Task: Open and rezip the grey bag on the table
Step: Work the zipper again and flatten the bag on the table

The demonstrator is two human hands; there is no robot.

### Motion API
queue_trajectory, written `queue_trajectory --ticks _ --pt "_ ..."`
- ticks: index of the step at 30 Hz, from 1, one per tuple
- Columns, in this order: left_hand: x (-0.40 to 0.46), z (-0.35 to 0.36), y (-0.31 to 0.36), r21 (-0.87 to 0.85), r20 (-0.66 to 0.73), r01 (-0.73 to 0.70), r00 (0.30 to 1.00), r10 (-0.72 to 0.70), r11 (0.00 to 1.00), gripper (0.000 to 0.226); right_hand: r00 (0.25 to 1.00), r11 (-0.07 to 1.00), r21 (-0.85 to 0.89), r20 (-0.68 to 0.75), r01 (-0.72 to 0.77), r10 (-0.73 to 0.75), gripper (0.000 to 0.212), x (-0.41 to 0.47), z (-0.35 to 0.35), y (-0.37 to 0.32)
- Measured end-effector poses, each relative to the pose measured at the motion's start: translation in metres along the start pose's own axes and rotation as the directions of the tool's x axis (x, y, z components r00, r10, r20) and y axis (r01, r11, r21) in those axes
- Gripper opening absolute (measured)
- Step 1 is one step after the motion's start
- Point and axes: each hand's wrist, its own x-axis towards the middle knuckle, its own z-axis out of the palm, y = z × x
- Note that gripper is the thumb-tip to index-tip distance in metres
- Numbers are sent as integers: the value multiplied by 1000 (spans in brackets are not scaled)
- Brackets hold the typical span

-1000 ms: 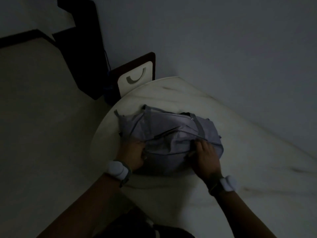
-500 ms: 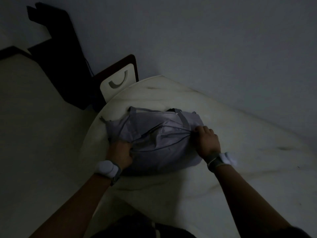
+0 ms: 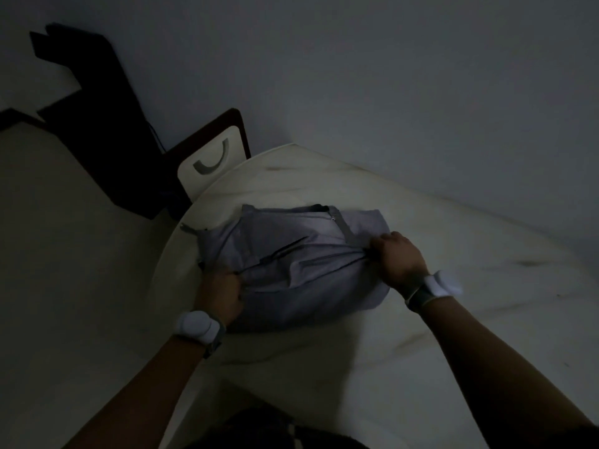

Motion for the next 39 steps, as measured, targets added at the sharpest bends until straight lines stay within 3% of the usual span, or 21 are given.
queue_trajectory --ticks 4,8,10,12,14,15,17,19,21,23,26,31,33,36,39 --pt "29 -26 2 -30 -119 45 992 -49 999 16 997 997 -25 -4 -72 72 9 -14 -38 28" --pt "28 -25 47 -53 -41 35 998 -37 998 23 929 955 -194 255 -224 270 9 -43 -53 47" --pt "19 -20 70 63 146 14 989 -23 998 24 884 938 -259 347 -230 313 18 -59 -47 39" --pt "19 -24 79 154 393 -158 915 87 975 34 921 960 -193 294 -203 254 25 -64 -43 13" --pt "33 -33 80 -17 563 -295 787 253 955 54 974 992 14 194 -125 120 32 -61 -40 -30" --pt "42 -35 81 -122 570 -320 752 331 939 63 983 985 146 173 -95 69 33 -61 -35 -51" --pt "57 -35 82 -255 534 -310 745 401 916 69 989 960 275 146 -52 12 32 -65 -23 -85" --pt "65 -34 92 -327 528 -251 751 396 911 61 996 967 254 87 -28 6 38 -73 -7 -95" --pt "71 -27 99 -360 484 -182 802 350 915 53 999 970 242 50 -30 19 53 -81 1 -93" --pt "78 -14 99 -265 402 -198 867 295 944 37 999 968 249 35 -27 19 56 -84 2 -90" --pt "74 2 105 -73 397 -286 870 291 955 16 1000 973 228 -16 23 -20 49 -86 4 -93" --pt "75 9 118 111 373 -409 862 344 906 24 998 978 200 -17 61 -59 52 -92 17 -107" --pt "76 10 117 133 380 -410 862 336 902 30 997 982 175 -13 74 -73 59 -94 18 -108" --pt "77 -1 112 31 367 -371 868 335 928 23 997 983 170 -2 74 -75 64 -92 16 -103" --pt "85 -31 102 -19 247 -320 917 314 947 33 995 990 122 69 64 -73 62 -88 18 -103"
